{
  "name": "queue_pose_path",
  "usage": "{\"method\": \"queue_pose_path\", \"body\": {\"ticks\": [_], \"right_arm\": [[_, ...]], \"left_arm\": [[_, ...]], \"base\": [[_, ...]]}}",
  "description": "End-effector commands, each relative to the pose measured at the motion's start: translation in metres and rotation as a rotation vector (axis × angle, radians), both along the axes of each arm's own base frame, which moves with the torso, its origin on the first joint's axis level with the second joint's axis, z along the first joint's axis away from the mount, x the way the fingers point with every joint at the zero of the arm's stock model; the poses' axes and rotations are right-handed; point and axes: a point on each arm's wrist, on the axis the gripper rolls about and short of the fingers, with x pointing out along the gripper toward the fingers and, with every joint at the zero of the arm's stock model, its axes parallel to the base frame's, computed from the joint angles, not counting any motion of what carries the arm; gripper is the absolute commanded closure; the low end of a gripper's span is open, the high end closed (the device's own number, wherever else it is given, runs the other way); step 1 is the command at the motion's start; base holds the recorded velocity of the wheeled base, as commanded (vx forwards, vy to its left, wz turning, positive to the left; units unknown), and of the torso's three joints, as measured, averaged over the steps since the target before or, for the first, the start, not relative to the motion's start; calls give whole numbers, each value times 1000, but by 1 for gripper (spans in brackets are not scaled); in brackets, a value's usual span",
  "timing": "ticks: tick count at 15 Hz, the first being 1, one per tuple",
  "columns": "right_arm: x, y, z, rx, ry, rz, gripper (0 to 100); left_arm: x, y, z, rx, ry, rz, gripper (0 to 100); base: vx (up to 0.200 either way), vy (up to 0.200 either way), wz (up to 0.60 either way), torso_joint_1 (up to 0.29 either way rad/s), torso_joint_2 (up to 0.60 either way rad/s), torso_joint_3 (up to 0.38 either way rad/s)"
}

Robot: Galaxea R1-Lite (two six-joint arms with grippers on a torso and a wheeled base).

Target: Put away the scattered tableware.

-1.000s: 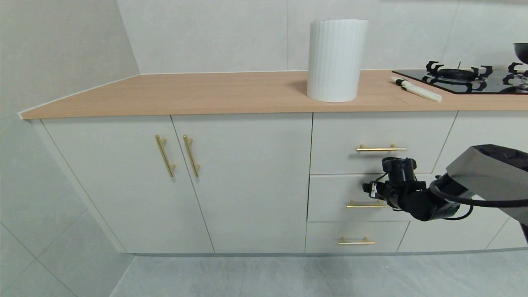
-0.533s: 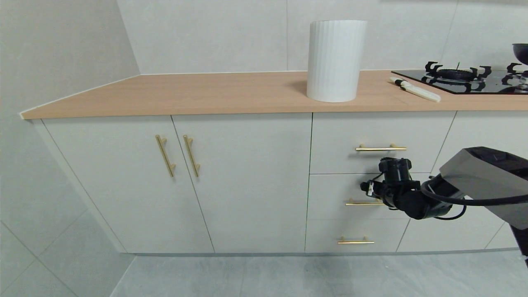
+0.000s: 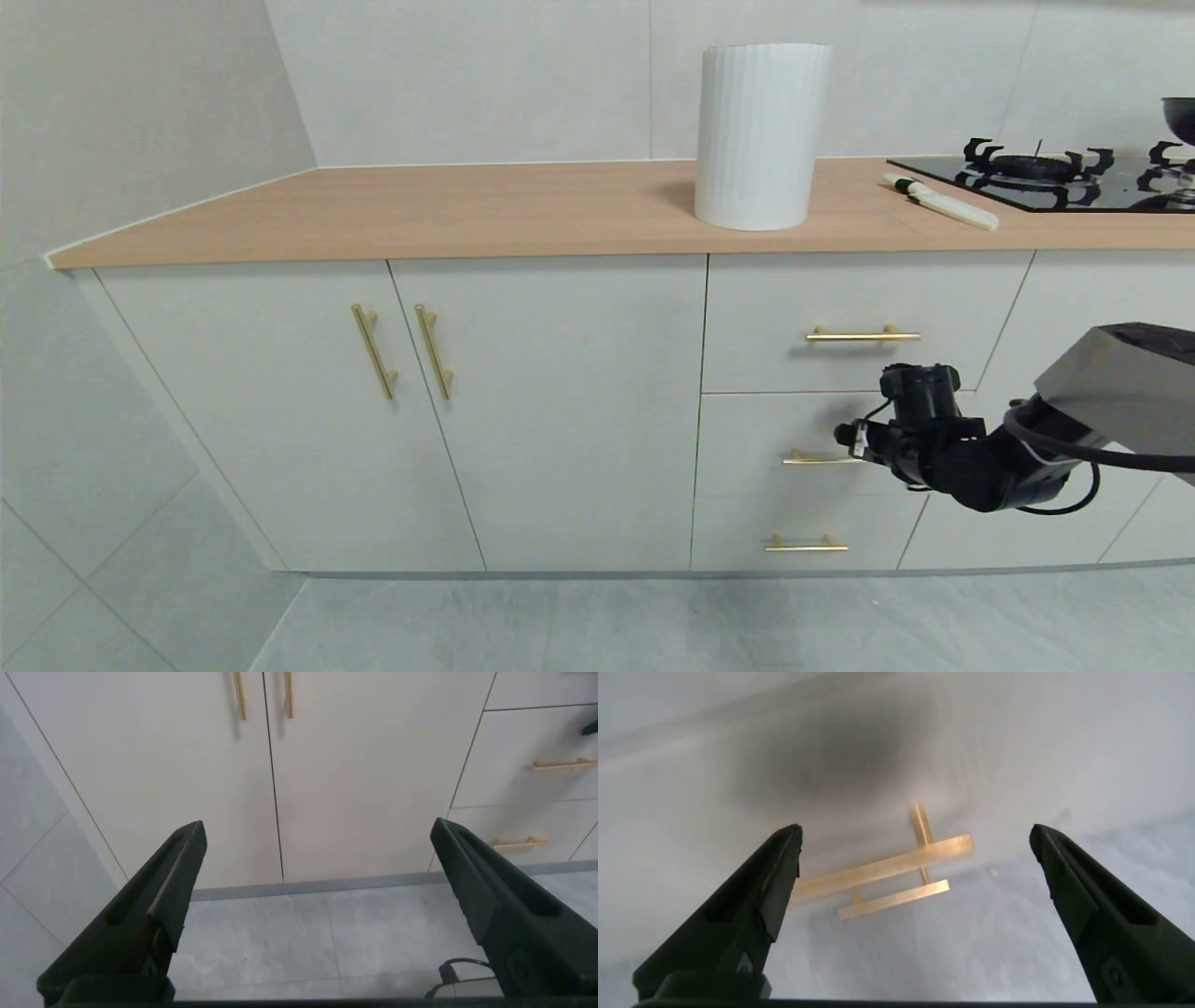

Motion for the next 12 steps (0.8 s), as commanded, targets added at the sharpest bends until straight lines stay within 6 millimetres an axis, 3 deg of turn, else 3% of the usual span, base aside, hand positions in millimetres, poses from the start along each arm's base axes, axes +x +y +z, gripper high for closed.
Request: {"method": "queue_pose_path", "body": {"ticks": [1,4,6,7,8,9,11,12], "right_arm": [[-48,-8,40,8,-20,-4,0],[-122,-20,92,4,-112,-24,0],[-162,-28,115,-13,-184,-65,0],[-196,-33,132,-35,-254,-75,0],[-219,-37,142,-50,-306,-65,0],[-227,-38,144,-54,-321,-63,0],[-288,-48,150,-162,-431,-25,0],[-309,-52,151,-217,-479,-11,0]], "left_arm": [[0,0,0,0,1,0,0],[0,0,0,1,0,0,0],[0,0,0,0,1,0,0],[0,0,0,0,1,0,0],[0,0,0,0,1,0,0],[0,0,0,0,1,0,0],[0,0,0,0,1,0,0],[0,0,0,0,1,0,0]], "base": [[0,0,0,0,0,0],[0,0,0,0,0,0],[0,0,0,0,0,0],[0,0,0,0,0,0],[0,0,0,0,0,0],[0,0,0,0,0,0],[0,0,0,0,0,0],[0,0,0,0,0,0]]}}
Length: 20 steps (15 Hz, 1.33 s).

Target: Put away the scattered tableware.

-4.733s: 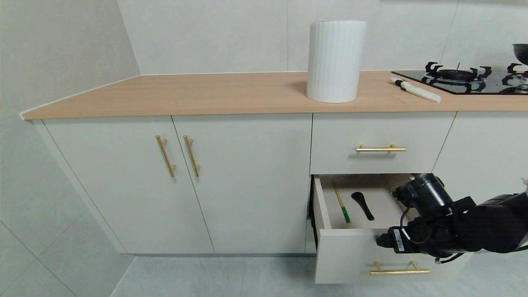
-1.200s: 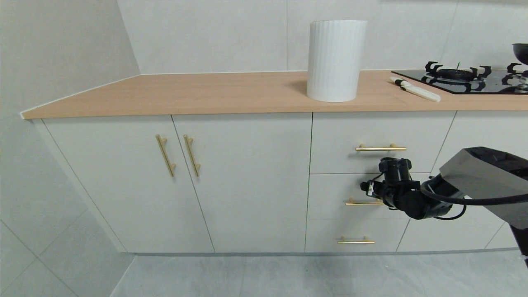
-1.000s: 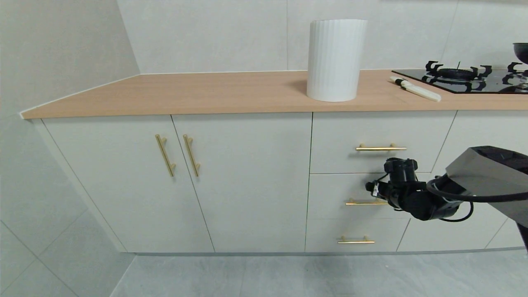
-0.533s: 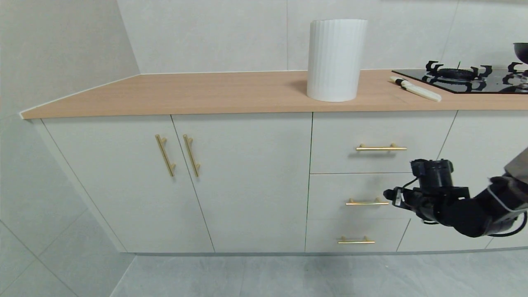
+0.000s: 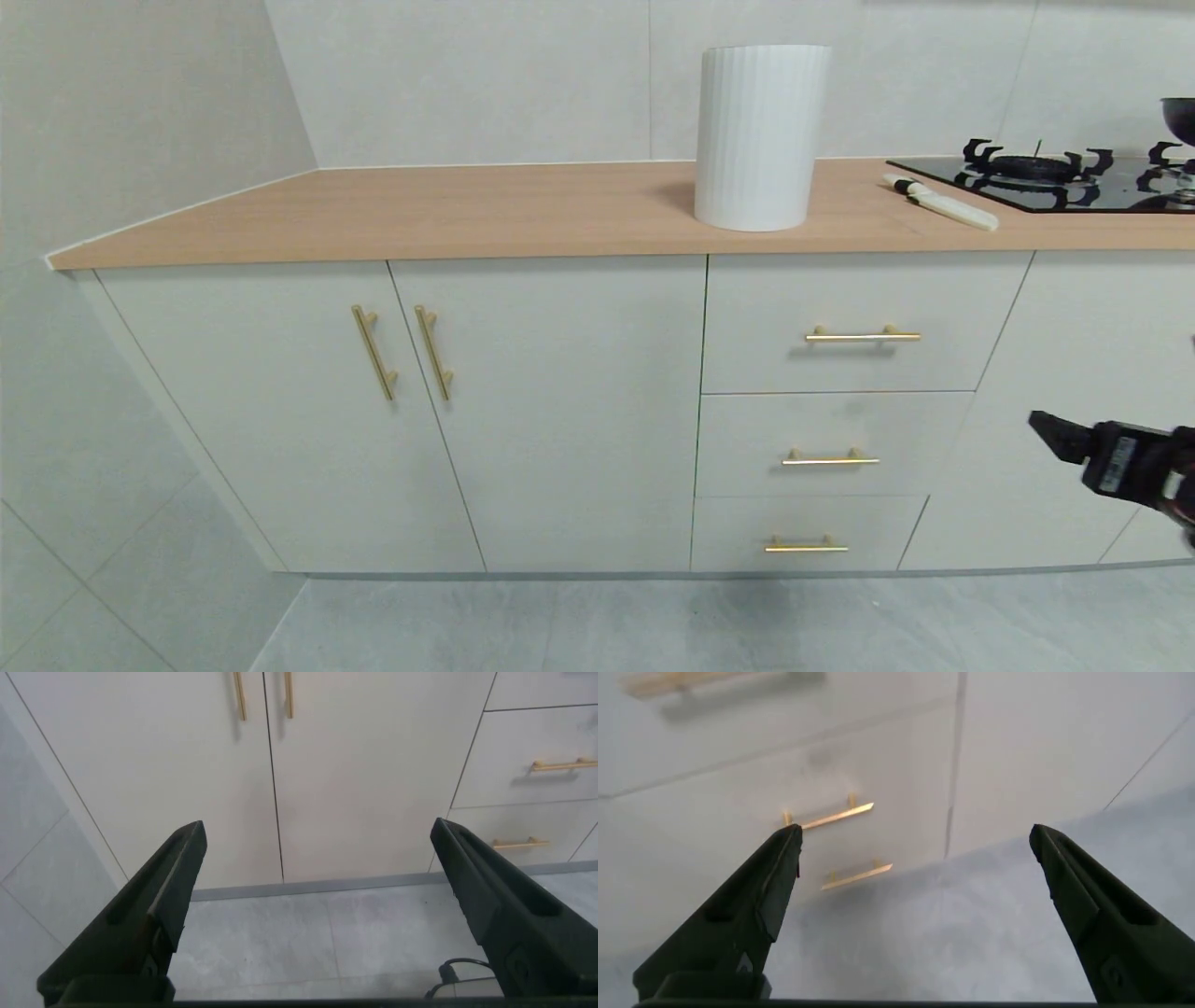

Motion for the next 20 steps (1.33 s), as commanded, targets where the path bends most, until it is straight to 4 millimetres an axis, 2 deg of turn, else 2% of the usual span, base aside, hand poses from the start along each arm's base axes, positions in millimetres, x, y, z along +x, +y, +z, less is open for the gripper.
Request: {"method": "queue_pose_path", "body": {"ticks": [1,3,4,5,6,7,8,11,12,14,15,18,20], "right_arm": [[-96,-16,9,-131,-224,10,0],[-126,-21,16,-185,-318,-5,0],[-152,-25,20,-198,-373,-28,0],[-170,-28,21,-196,-394,-39,0],[-183,-30,21,-197,-402,-48,0],[-210,-33,17,-208,-407,-70,0],[-226,-34,12,-221,-404,-80,0],[-249,-30,9,-238,-456,-138,0],[-255,-28,5,-251,-482,-118,0],[-251,-27,-4,-250,-458,-101,0],[-244,-27,-13,-241,-425,-62,0],[-217,-23,-60,-203,-269,119,0],[-211,-23,-76,-198,-213,150,0]], "left_arm": [[0,0,0,0,1,0,0],[0,0,0,0,1,0,0],[0,0,0,0,1,0,0],[0,0,0,0,1,0,0],[0,0,0,0,1,0,0],[0,0,0,0,1,0,0],[0,0,0,0,1,0,0],[0,0,0,0,1,0,0],[0,0,0,0,1,0,0],[0,0,0,0,1,0,0],[0,0,0,0,1,0,0],[0,0,0,0,1,0,0],[0,0,0,0,1,0,0]], "base": [[0,0,0,0,0,0],[0,0,0,0,0,0],[0,0,0,0,0,0],[0,0,0,0,0,0],[0,0,0,0,0,0],[0,0,0,0,0,0],[0,0,0,0,0,0],[0,0,0,0,0,0],[0,0,0,0,0,0],[0,0,0,0,0,0],[0,0,0,0,0,0],[0,0,0,0,0,0],[0,0,0,0,0,0]]}}
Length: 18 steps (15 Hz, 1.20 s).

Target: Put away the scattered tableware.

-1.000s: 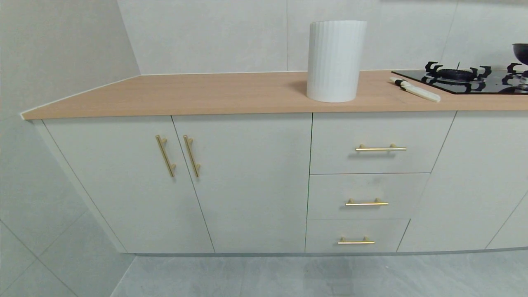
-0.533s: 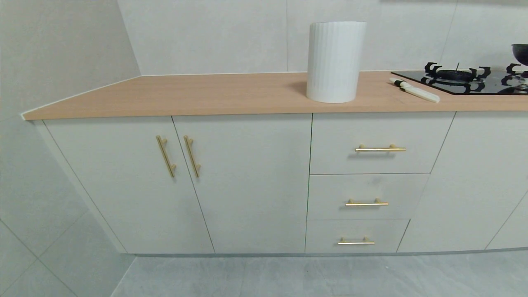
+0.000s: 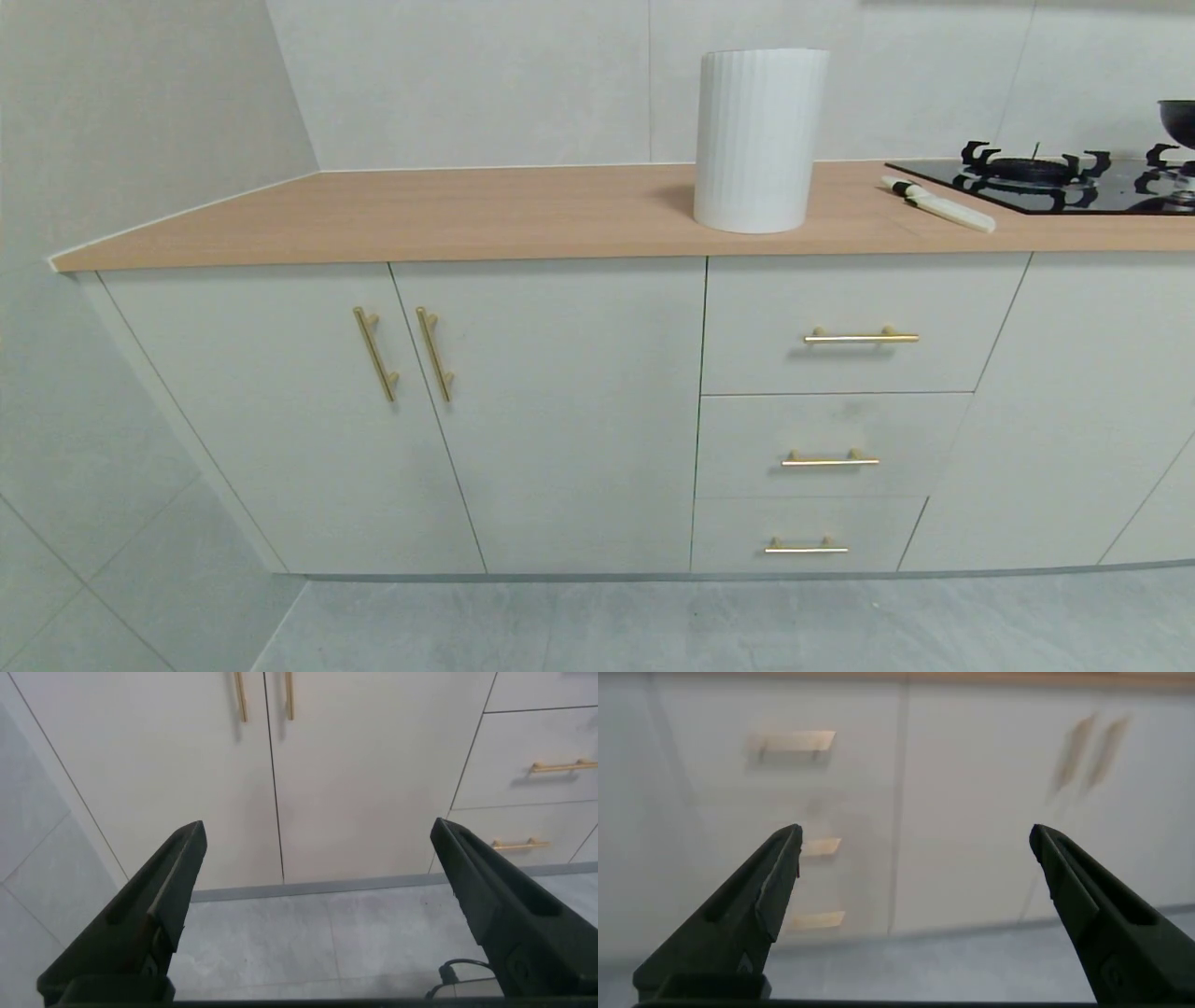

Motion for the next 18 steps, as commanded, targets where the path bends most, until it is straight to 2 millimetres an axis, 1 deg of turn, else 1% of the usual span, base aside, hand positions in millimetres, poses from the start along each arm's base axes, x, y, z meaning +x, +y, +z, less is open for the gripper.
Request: {"method": "queue_pose_path", "body": {"ticks": [1,4,7,18], "right_arm": [[10,1,-24,0,69,29,0],[13,2,-26,3,1,83,0],[13,2,-32,41,67,98,0],[13,2,-31,75,53,111,0]], "left_arm": [[0,0,0,1,0,0,0],[0,0,0,1,-1,0,0],[0,0,0,0,1,0,0],[0,0,0,4,-3,-1,0]], "base": [[0,0,0,0,0,0],[0,0,0,0,0,0],[0,0,0,0,0,0],[0,0,0,0,0,0]]}}
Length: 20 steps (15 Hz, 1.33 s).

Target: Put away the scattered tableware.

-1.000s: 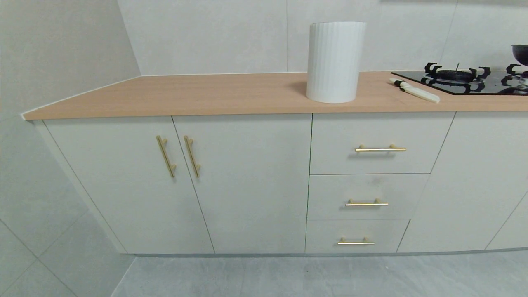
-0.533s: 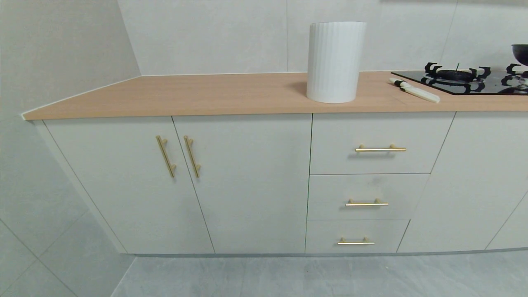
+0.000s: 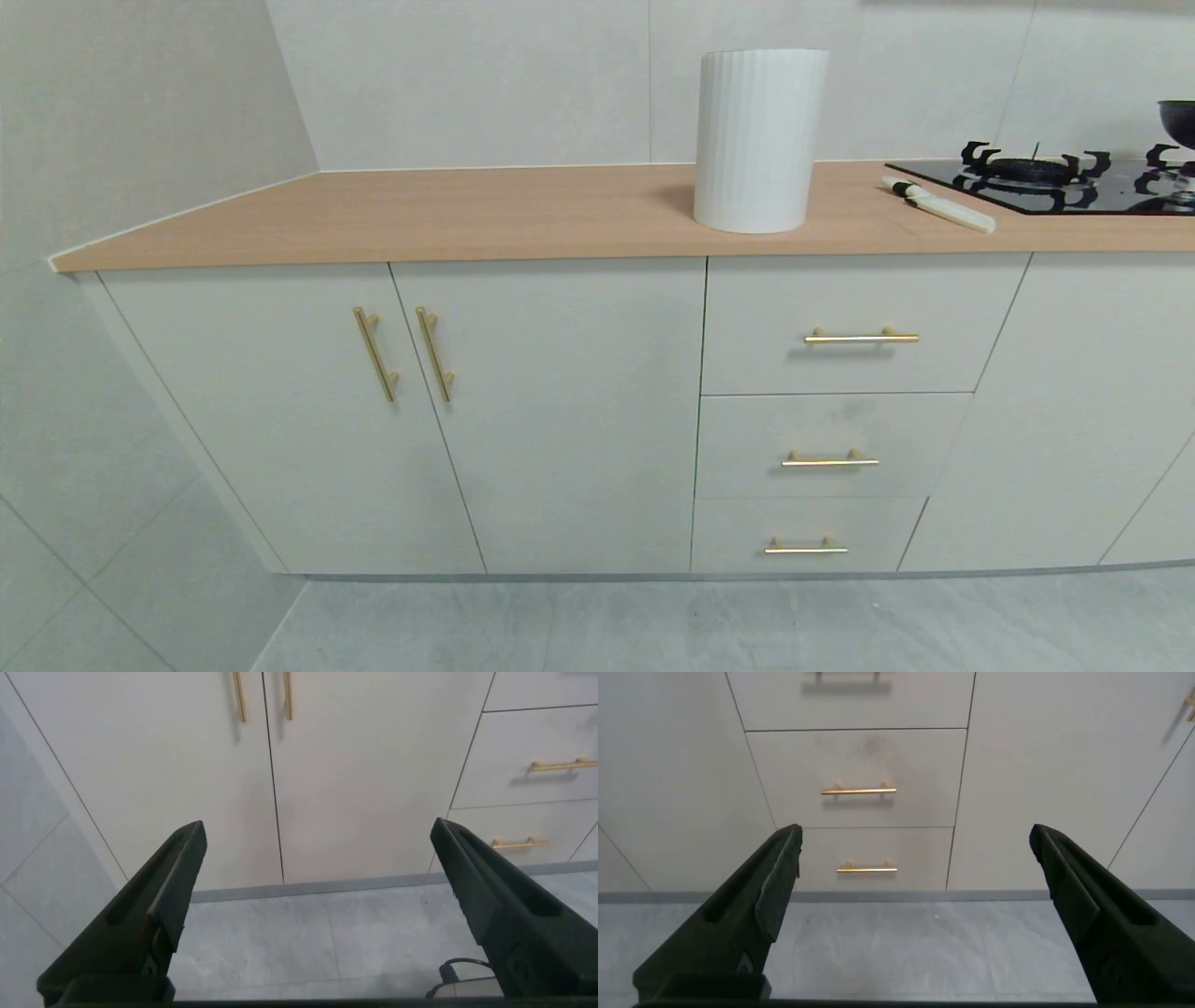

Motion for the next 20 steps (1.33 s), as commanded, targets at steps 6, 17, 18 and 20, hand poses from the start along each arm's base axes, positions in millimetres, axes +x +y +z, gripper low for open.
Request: {"method": "queue_pose_path", "body": {"ticks": [6,17,18,20], "right_arm": [[0,0,0,-1,4,0,0],[0,0,0,-1,4,0,0],[0,0,0,-1,4,0,0],[0,0,0,-1,3,0,0]], "left_arm": [[0,0,0,0,-1,2,0],[0,0,0,0,-1,0,0],[0,0,0,-1,-1,0,0],[0,0,0,0,0,2,0]], "base": [[167,0,0,2,-1,0],[200,0,0,2,1,1],[200,0,0,-7,2,7],[200,0,0,2,-2,2]]}}
